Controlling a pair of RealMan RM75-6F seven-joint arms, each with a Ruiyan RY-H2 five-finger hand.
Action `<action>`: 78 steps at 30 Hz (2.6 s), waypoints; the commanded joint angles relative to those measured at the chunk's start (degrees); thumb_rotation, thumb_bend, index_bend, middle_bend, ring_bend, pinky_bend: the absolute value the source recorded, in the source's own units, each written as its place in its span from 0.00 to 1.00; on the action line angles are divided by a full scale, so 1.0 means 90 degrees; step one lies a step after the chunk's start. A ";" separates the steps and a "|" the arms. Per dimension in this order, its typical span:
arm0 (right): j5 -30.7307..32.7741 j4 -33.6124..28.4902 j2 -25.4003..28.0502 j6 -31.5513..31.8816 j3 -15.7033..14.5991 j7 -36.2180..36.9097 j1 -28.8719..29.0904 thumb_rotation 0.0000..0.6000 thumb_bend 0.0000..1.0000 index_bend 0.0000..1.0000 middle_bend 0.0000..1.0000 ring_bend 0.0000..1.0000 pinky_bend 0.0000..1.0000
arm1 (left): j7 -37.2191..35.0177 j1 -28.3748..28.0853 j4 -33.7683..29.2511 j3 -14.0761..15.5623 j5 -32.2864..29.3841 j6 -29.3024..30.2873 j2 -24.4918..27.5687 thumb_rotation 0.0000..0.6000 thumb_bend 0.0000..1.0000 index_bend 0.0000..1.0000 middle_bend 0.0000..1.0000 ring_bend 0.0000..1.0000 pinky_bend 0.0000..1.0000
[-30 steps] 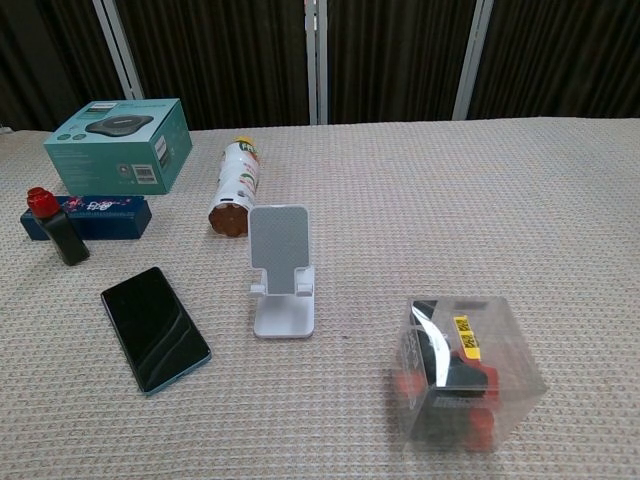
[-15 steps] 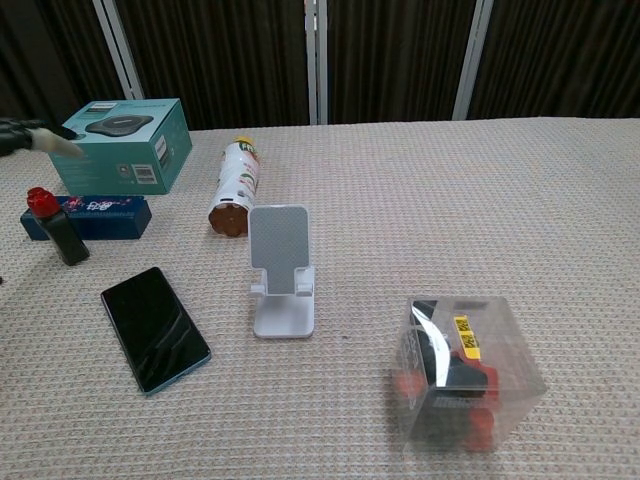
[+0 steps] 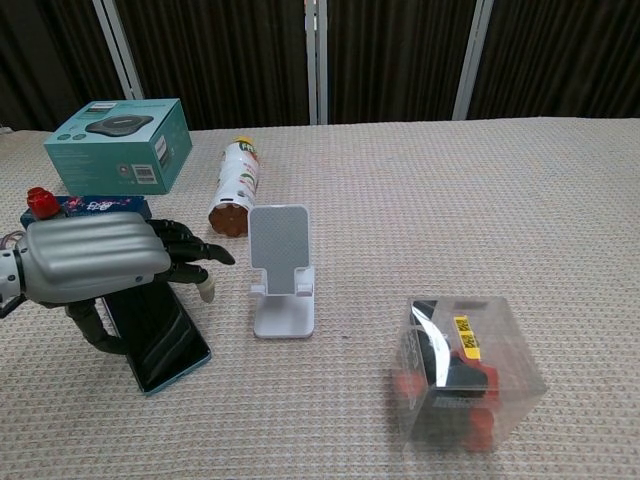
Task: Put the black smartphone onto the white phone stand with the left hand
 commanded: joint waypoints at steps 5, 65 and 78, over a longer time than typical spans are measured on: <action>0.0013 0.0010 0.0009 -0.0017 0.0004 0.0023 0.0007 1.00 0.00 0.00 0.00 0.00 0.00 | -0.0162 -0.0078 0.0169 0.0211 0.0051 0.0148 -0.0014 1.00 0.00 0.28 0.06 0.13 0.15; -0.0128 -0.0092 0.0122 0.0014 -0.0033 0.0209 -0.0021 1.00 0.00 0.00 0.00 0.00 0.00 | 0.3134 -0.1212 -0.1153 -0.0275 0.0933 0.0749 0.1217 1.00 0.00 0.55 0.39 0.47 0.43; -0.0069 0.0030 0.0222 0.0016 -0.0021 0.0556 -0.0076 1.00 0.00 0.00 0.00 0.00 0.00 | 0.4969 -0.2004 -0.1400 -0.0656 0.0954 -0.0984 0.0718 1.00 0.00 0.54 0.37 0.46 0.41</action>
